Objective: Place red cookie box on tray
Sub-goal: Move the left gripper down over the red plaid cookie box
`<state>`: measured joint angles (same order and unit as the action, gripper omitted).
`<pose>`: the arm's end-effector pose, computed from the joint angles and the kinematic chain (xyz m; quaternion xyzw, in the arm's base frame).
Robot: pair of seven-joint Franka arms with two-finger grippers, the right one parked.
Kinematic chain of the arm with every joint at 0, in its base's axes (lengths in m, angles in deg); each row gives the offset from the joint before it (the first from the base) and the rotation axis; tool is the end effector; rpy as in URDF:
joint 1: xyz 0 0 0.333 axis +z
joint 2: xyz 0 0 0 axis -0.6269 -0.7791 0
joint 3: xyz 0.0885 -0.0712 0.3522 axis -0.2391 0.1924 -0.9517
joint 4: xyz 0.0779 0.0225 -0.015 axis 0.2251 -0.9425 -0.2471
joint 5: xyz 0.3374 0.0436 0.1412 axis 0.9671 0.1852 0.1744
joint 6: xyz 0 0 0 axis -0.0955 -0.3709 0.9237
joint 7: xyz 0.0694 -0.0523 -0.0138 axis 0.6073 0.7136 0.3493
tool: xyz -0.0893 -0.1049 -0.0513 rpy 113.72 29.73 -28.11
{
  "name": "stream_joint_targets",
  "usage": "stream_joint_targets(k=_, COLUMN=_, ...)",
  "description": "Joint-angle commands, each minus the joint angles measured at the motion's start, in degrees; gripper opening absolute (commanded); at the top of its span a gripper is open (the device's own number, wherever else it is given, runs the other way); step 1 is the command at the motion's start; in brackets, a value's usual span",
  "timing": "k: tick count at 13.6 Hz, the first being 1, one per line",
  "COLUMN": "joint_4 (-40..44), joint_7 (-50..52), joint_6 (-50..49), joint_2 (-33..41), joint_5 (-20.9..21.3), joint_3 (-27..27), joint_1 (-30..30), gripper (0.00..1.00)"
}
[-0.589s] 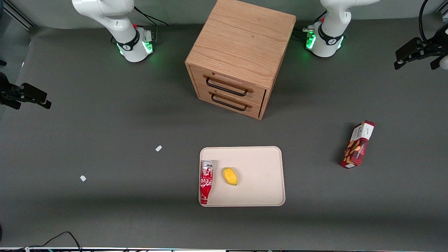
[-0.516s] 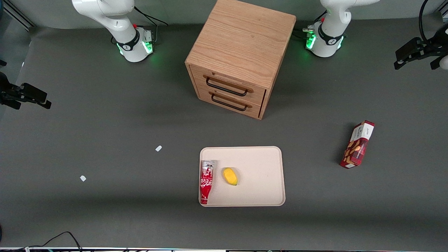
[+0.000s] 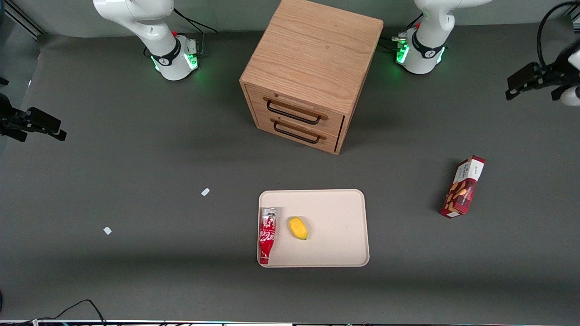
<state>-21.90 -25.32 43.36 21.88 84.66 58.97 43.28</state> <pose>0.4859 -0.0086 0.6572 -0.9986 0.0335 0.0407 0.0059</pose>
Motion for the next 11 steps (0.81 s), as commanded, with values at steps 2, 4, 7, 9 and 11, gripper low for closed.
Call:
stream_joint_targets(k=2, joint_4=-1.4, joint_7=-9.6, joint_6=6.2, joint_2=-6.1, joint_5=2.3, joint_3=-4.5, joint_1=-1.9, gripper=1.0)
stream_joint_targets(k=4, joint_4=-5.1, joint_7=-13.2, joint_6=11.3, joint_2=-8.3, joint_5=2.7, joint_3=-5.7, joint_1=-1.9, gripper=1.0)
stream_joint_targets(k=7, joint_4=-10.3, joint_7=-14.6, joint_6=19.9, joint_2=-11.7, joint_5=2.6, joint_3=-6.9, joint_1=-2.1, gripper=1.0)
stream_joint_targets(k=9, joint_4=-14.2, joint_7=-14.6, joint_6=25.8, joint_2=-13.7, joint_5=2.6, joint_3=-7.1, joint_1=-2.0, gripper=1.0)
stream_joint_targets(k=11, joint_4=-20.2, joint_7=-14.7, joint_6=35.7, joint_2=-14.9, joint_5=2.6, joint_3=-7.1, joint_1=-2.1, gripper=1.0)
